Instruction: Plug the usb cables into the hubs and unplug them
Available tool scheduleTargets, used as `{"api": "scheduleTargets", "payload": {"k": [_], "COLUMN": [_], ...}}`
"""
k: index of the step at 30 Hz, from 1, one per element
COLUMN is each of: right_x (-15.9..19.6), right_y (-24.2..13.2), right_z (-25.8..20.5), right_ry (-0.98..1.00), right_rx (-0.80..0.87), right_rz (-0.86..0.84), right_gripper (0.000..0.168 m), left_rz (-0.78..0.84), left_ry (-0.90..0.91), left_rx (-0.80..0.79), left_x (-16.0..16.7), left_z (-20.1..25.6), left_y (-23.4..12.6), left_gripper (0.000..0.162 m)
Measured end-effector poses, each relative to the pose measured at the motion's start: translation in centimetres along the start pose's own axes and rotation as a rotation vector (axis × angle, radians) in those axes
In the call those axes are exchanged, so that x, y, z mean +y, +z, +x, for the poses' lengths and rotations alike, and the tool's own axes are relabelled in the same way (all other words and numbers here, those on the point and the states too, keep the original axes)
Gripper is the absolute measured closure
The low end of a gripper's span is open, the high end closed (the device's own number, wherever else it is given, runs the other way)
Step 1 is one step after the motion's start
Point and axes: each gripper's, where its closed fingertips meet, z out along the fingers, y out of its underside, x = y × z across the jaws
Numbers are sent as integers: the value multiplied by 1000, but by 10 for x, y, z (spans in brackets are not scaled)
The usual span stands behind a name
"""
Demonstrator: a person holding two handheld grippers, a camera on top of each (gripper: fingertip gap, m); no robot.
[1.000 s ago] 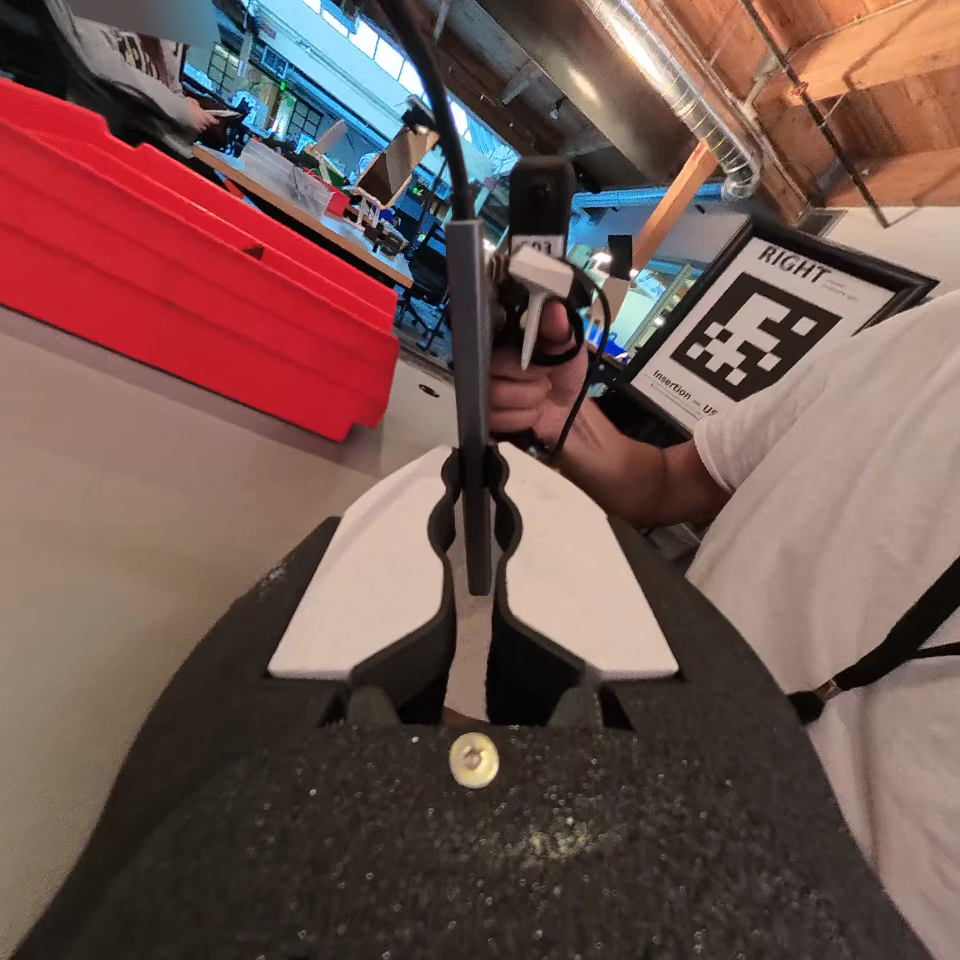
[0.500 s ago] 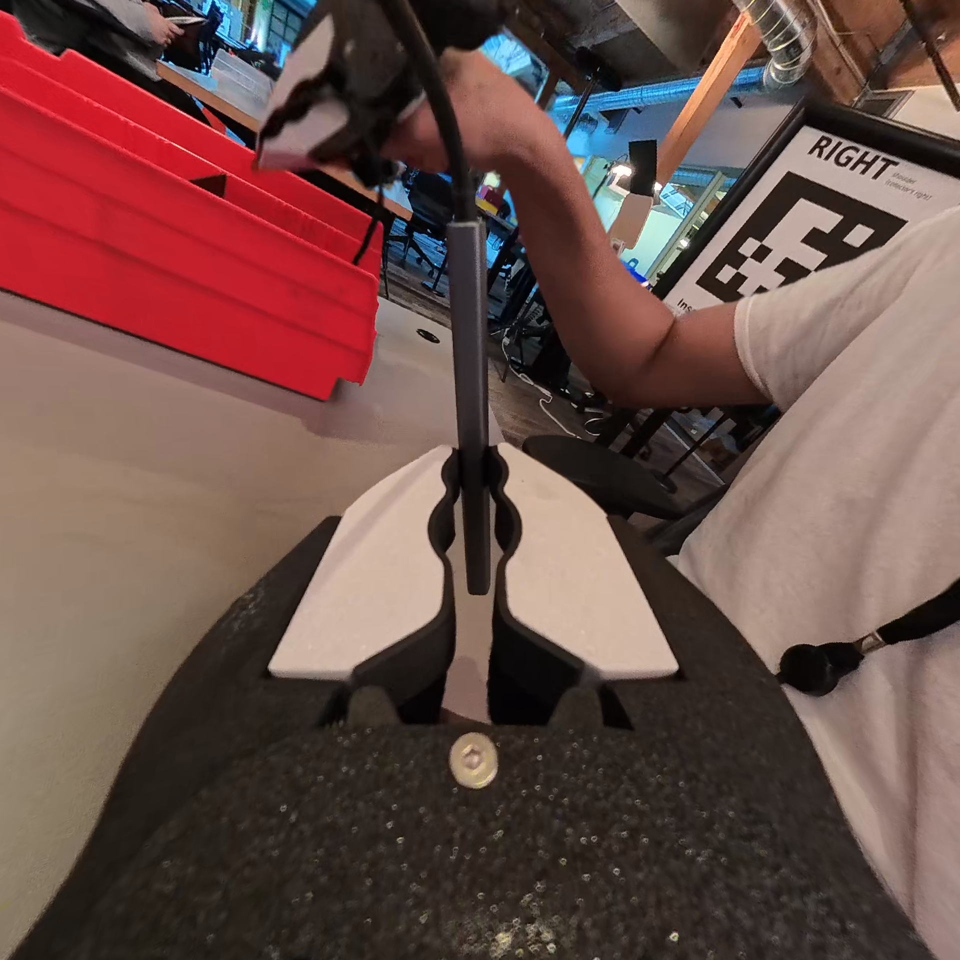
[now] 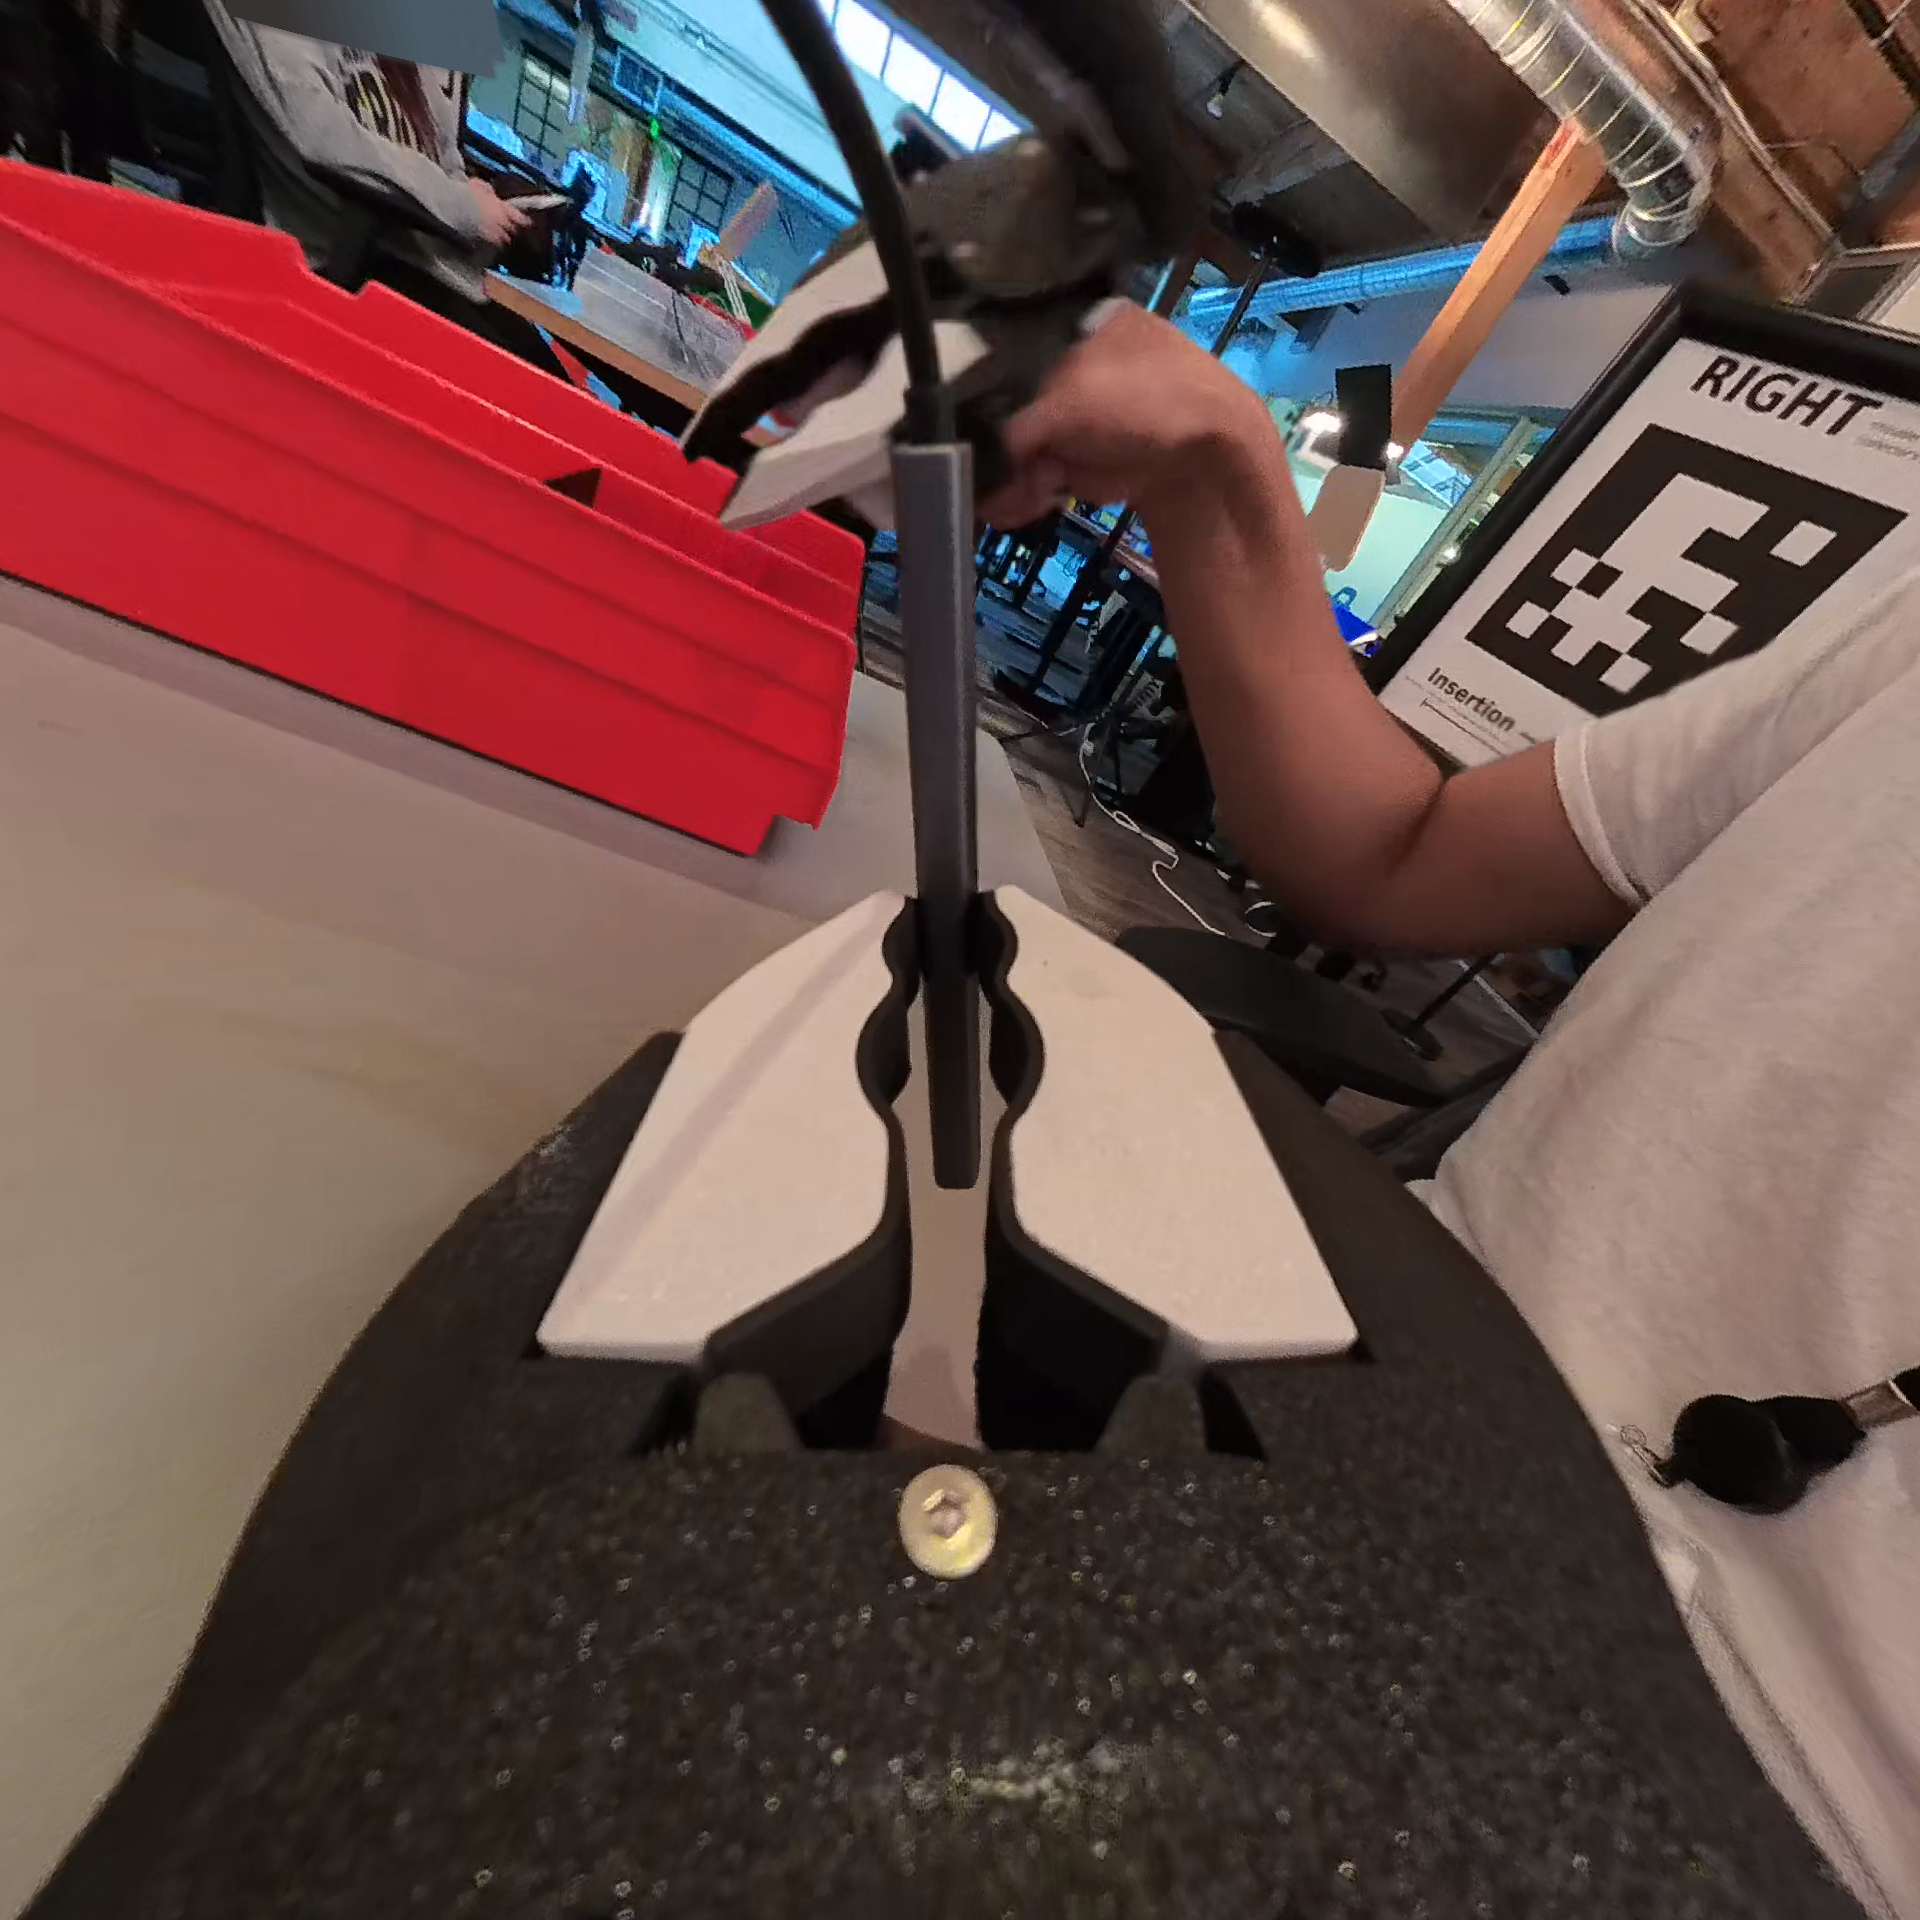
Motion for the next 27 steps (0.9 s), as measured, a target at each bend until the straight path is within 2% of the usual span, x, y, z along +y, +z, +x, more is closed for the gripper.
{"api": "scheduleTargets", "payload": {"k": [1, 3, 5, 7, 8, 10, 13, 16, 19, 21, 24, 27], "right_x": [-28, -74, -92, -97, -101, -106, -107, -110, -117, -119, -103, -67], "right_y": [-10, -35, -34, -13, -8, -6, -8, -26, -55, -76, -87, -70], "right_z": [-41, -117, -159, -177, -181, -190, -184, -151, -94, -44, 40, 108], "right_ry": [-25, 1, 82, 103, 115, 131, 138, 119, 78, 13, -173, -349], "right_rx": [-142, -454, -629, -649, -661, -724, -741, -667, -485, -279, 128, 367], "right_rz": [162, 448, 539, 546, 572, 616, 624, 660, 694, 677, 473, 123], "right_gripper": [133, 133, 127, 119, 126, 159, 161, 160, 161, 160, 160, 160], "left_rz": [6, 18, 29, 36, 40, 29, 40, 103, 147, 162, 162, 142], "left_ry": [0, 8, 23, 38, 44, 59, 96, 90, 67, 30, -1, 5], "left_rx": [5, 18, 47, 65, 73, 91, 58, 17, -13, -9, 3, 9], "left_x": [-1, -2, -4, -5, -5, -3, -4, -17, -25, -27, -26, -23], "left_z": [1, 3, 9, 14, 17, 22, 21, 16, 9, 5, 4, 6], "left_y": [0, 0, 1, 1, 2, 3, 4, -2, -9, -11, -10, -8], "left_gripper": [152, 152, 152, 152, 152, 152, 147, 129, 129, 130, 131, 133]}}
